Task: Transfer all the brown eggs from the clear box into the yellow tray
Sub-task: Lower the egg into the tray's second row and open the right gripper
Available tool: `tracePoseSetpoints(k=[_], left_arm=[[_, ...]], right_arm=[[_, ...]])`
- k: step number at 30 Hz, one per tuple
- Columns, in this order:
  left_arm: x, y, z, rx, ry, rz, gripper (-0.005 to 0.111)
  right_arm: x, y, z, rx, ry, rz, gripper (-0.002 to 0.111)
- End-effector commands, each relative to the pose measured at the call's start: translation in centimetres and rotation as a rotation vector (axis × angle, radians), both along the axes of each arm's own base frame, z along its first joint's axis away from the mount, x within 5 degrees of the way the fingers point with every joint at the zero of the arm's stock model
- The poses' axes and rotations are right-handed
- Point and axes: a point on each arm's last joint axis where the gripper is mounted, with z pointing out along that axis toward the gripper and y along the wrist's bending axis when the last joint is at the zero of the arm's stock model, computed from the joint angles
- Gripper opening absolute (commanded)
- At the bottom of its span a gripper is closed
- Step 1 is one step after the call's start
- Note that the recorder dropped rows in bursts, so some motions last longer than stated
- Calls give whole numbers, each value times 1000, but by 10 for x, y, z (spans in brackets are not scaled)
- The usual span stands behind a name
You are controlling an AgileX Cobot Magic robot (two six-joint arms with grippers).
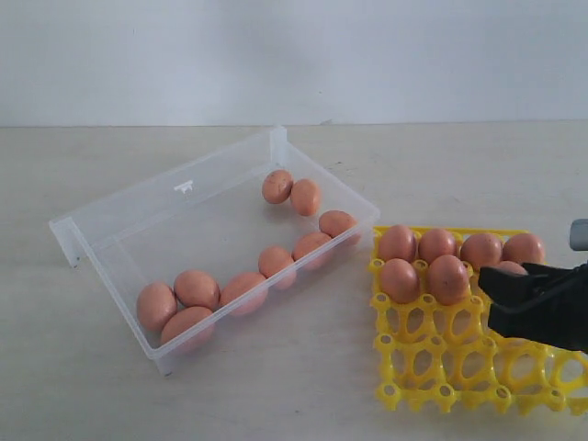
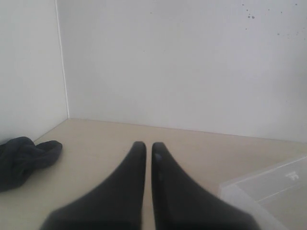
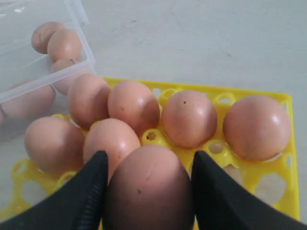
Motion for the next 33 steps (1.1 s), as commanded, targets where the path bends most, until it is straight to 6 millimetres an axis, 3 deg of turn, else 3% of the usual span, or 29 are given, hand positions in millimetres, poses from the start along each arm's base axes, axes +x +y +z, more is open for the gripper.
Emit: tracePoseSetpoints(k=[1, 9, 33], left_arm=[[-1, 0, 2, 6, -14, 0, 4], [-1, 0, 2, 6, -14, 0, 4], [-1, 0, 2, 6, -14, 0, 4]], right_arm=[[6, -1, -8, -15, 4, 10, 0], [24, -3, -7, -35, -25, 17, 0], [21, -3, -11, -28, 33, 25, 0]])
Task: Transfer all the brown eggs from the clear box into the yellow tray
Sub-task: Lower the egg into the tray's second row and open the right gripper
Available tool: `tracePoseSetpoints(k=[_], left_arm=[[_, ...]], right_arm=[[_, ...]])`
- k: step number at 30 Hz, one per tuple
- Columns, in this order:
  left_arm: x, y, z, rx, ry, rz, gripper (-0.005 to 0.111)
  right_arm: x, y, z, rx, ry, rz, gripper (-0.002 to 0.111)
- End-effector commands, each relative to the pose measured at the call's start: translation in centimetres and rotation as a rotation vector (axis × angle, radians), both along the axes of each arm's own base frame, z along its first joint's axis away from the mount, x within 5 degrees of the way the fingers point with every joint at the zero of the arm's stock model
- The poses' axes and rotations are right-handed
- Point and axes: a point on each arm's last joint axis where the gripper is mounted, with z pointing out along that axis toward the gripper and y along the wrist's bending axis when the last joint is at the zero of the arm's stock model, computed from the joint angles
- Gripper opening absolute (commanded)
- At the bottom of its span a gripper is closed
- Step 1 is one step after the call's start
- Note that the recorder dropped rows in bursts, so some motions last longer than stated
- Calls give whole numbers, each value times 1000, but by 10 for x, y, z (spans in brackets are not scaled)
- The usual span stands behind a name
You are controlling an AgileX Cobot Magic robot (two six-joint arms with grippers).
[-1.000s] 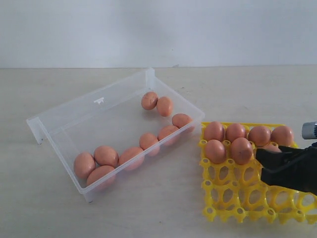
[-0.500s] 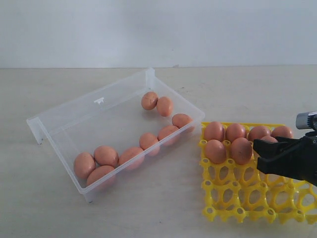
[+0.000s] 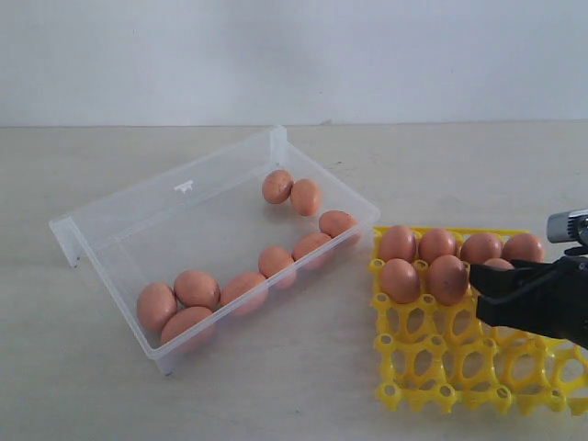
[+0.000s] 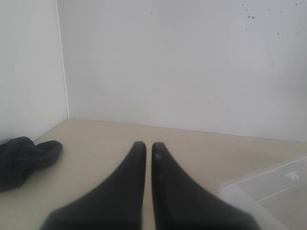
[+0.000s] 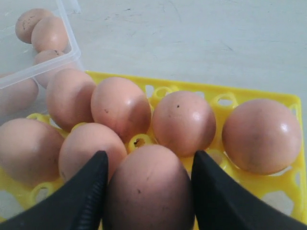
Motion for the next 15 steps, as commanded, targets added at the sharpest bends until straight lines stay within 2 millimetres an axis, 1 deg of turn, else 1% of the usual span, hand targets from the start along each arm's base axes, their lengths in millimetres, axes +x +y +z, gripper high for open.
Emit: tracePoseSetpoints(k=[1, 3, 7, 8, 15], left_arm=[[-1, 0, 2, 6, -14, 0, 4], [-1, 0, 2, 6, -14, 0, 4], [-1, 0, 2, 6, -16, 1, 4], [-1, 0, 2, 6, -16, 1, 4], [-1, 0, 2, 6, -14, 0, 4]], right_arm=[[0, 1, 0, -7, 2, 18, 1], [0, 1, 0, -7, 2, 18, 7], [0, 1, -1, -10, 6, 19, 31], [0, 1, -1, -10, 6, 19, 36], [0, 0, -1, -8, 6, 16, 49]])
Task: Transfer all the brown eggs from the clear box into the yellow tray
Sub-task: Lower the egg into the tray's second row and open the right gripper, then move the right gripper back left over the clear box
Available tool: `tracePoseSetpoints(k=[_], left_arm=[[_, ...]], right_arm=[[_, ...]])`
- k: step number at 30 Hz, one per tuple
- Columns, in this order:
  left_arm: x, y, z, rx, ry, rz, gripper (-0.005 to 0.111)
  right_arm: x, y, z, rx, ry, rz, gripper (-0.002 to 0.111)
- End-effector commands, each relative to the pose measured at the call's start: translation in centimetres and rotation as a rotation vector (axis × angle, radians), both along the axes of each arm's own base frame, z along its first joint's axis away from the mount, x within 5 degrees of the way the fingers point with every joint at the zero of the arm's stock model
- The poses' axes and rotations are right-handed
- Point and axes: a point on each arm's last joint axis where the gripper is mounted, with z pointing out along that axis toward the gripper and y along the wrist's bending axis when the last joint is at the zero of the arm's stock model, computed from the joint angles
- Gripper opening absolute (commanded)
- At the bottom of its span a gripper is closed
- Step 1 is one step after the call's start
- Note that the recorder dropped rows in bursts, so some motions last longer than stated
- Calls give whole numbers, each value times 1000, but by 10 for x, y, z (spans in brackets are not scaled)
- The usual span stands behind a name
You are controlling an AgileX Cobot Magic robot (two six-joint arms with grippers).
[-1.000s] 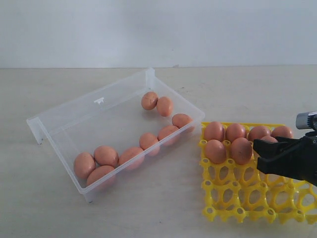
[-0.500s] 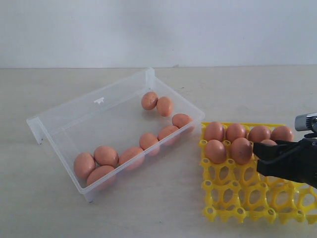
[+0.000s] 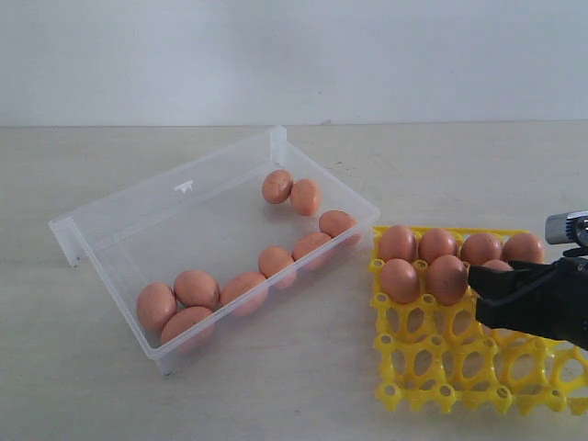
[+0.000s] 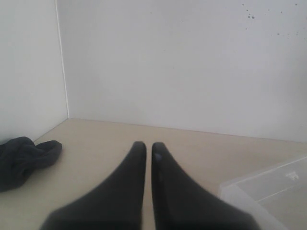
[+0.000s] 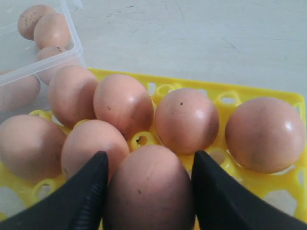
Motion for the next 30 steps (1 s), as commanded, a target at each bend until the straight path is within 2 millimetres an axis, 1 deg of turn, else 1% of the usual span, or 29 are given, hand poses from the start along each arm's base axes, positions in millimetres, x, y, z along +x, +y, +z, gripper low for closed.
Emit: tracePoseSetpoints(k=[1, 3, 4, 7, 12, 20, 23, 26, 28, 30], left_arm=[[-1, 0, 2, 6, -14, 0, 4], [-1, 0, 2, 6, -14, 0, 4], [-1, 0, 2, 6, -14, 0, 4], [-1, 0, 2, 6, -14, 0, 4], [-1, 0, 2, 6, -14, 0, 4], [-1, 0, 2, 6, -14, 0, 4], [-1, 0, 2, 6, -14, 0, 4], [-1, 0, 2, 6, -14, 0, 4], [-1, 0, 2, 6, -14, 0, 4], [-1, 0, 2, 6, -14, 0, 4]], right_arm=[[0, 0, 0, -4, 0, 5, 52], [0, 0, 0, -4, 0, 3, 57], [0, 0, 0, -4, 0, 3, 57], [0, 0, 0, -2, -5, 3, 57], [2, 1, 6, 25, -61, 3, 57], [8, 2, 23, 114, -247, -5, 57], [9, 0, 24, 117, -249, -42, 57], [11, -2, 28, 139, -267, -62, 57], [13, -1, 34, 174, -283, -59, 55], [15, 2, 41, 202, -305, -29, 44]])
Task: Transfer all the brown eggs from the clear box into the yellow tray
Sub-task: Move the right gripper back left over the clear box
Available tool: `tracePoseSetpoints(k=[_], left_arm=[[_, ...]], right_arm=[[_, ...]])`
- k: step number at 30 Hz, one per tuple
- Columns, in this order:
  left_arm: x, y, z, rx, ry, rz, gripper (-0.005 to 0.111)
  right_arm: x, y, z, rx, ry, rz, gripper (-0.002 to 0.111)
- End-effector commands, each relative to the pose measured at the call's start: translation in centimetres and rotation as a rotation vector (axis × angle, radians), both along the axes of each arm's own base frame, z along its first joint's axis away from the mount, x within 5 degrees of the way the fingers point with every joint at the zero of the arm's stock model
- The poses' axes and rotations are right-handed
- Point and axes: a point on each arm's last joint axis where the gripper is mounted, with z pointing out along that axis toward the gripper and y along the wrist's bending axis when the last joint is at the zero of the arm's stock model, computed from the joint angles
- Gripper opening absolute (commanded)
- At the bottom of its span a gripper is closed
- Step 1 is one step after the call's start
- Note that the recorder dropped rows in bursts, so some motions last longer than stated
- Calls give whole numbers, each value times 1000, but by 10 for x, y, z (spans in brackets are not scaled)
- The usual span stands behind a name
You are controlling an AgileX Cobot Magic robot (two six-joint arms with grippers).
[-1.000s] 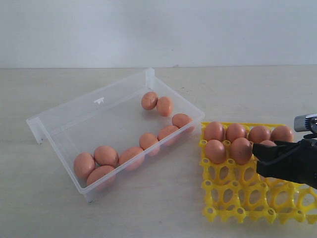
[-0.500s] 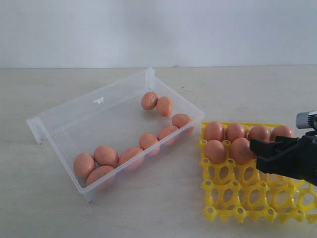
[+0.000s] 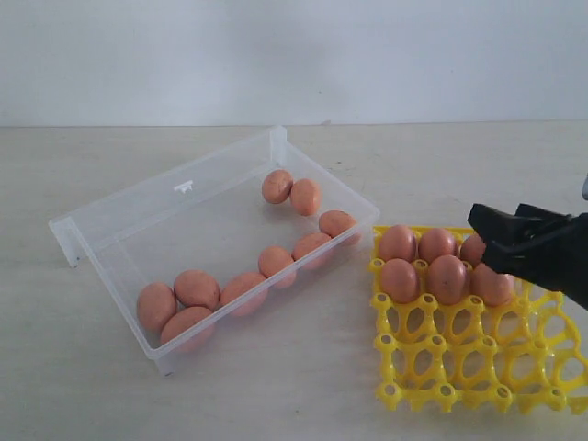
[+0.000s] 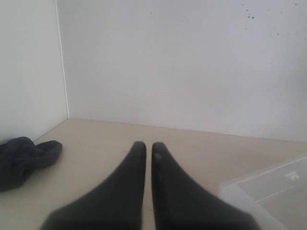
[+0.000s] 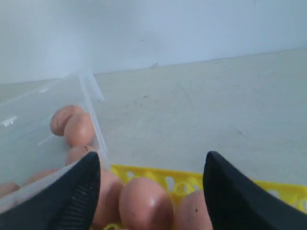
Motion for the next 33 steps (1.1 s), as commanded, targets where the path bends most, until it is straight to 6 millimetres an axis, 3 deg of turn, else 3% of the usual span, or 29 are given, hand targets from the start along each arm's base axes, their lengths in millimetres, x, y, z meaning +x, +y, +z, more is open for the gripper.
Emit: tracePoseSetpoints(k=[1, 4, 10, 13, 17, 20, 23, 28, 33], left_arm=[[-1, 0, 2, 6, -14, 0, 4], [-1, 0, 2, 6, -14, 0, 4], [-1, 0, 2, 6, -14, 0, 4], [-1, 0, 2, 6, -14, 0, 4], [-1, 0, 2, 6, -14, 0, 4], [-1, 0, 2, 6, -14, 0, 4], [-1, 0, 2, 6, -14, 0, 4], [-1, 0, 2, 6, -14, 0, 4], [-1, 0, 2, 6, -14, 0, 4]], right_arm=[[4, 5, 20, 48, -84, 57, 34], [11, 13, 41, 27, -173, 174, 0], [60, 33, 124, 114, -462, 293, 0], [83, 67, 173, 91, -554, 415, 0], [95, 149, 205, -266, -458, 637, 0], [86, 202, 199, -504, -378, 752, 0], [83, 230, 172, -537, -178, 685, 0], [94, 247, 108, -272, 188, 563, 0], [99, 258, 71, -316, 248, 644, 0]])
